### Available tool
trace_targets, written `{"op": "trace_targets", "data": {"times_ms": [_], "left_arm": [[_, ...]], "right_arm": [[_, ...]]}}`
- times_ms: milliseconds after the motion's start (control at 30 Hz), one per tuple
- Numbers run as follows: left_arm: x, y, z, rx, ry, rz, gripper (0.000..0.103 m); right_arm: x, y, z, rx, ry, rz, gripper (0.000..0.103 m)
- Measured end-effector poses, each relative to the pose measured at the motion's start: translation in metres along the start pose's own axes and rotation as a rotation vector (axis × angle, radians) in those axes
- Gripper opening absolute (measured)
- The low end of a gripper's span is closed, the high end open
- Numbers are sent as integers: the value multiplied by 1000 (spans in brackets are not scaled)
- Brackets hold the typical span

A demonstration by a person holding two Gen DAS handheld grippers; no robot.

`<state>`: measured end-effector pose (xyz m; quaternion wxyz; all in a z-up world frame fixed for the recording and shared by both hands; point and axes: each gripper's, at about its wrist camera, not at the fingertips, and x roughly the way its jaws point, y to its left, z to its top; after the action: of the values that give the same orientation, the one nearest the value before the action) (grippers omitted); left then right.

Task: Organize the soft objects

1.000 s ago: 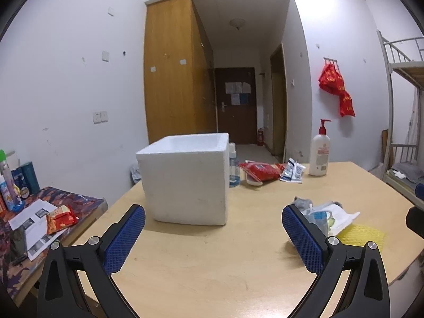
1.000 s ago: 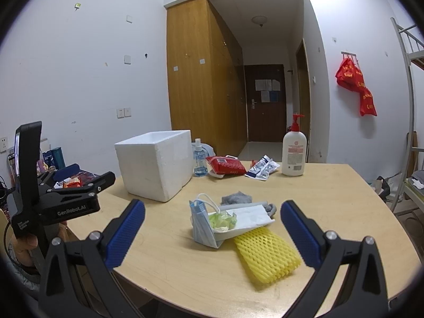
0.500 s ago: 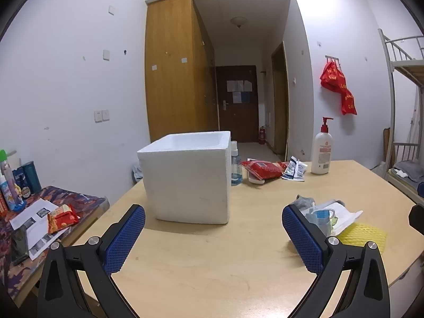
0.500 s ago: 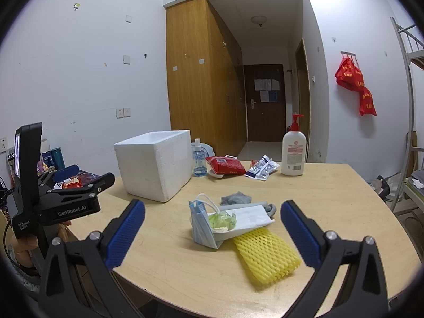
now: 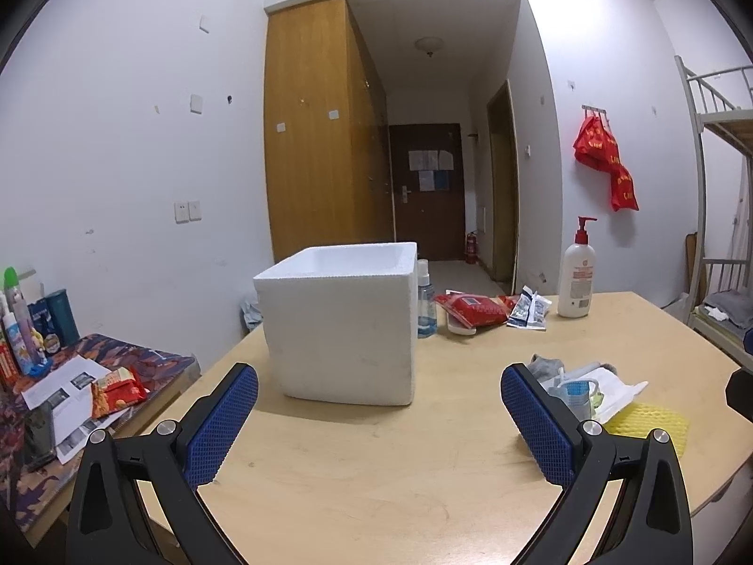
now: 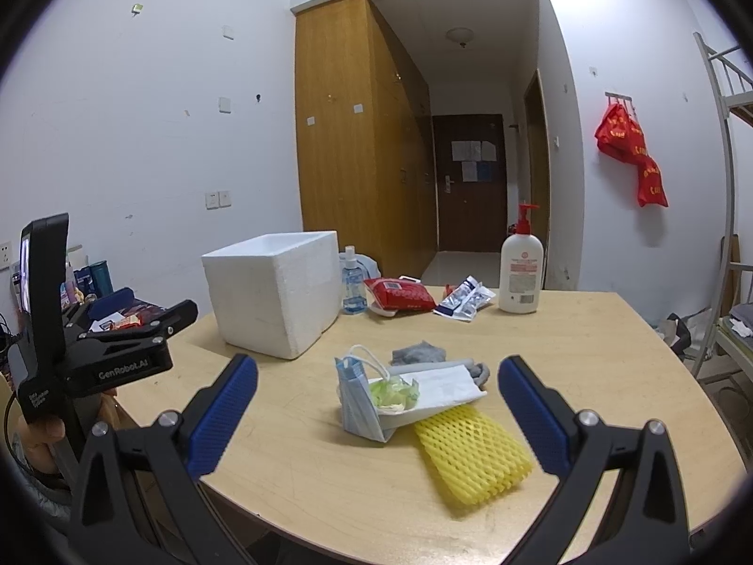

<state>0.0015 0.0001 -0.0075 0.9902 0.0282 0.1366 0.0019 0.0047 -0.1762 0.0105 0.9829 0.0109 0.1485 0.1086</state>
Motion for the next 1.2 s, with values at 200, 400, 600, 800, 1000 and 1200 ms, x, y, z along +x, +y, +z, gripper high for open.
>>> {"op": "trace_targets", "data": {"times_ms": [200, 400, 600, 800, 1000, 1200], "left_arm": [[-1, 0, 1, -2, 0, -2, 103], [-1, 1, 2, 9, 8, -5, 103], [-1, 3, 3, 8, 17, -10, 103], [2, 4, 5, 2, 16, -5, 103], [11, 3, 9, -2, 40, -27, 103], [25, -5, 14, 5, 62, -66, 103]], "right_arm": [[-1, 1, 1, -3, -2, -2, 103], [-1, 1, 1, -1, 3, 2, 103], [0, 2, 3, -5, 6, 0, 103], [3, 2, 4, -6, 10, 2, 103], [8, 1, 8, -5, 12, 1, 103], [17, -9, 12, 9, 27, -16, 103]]}}
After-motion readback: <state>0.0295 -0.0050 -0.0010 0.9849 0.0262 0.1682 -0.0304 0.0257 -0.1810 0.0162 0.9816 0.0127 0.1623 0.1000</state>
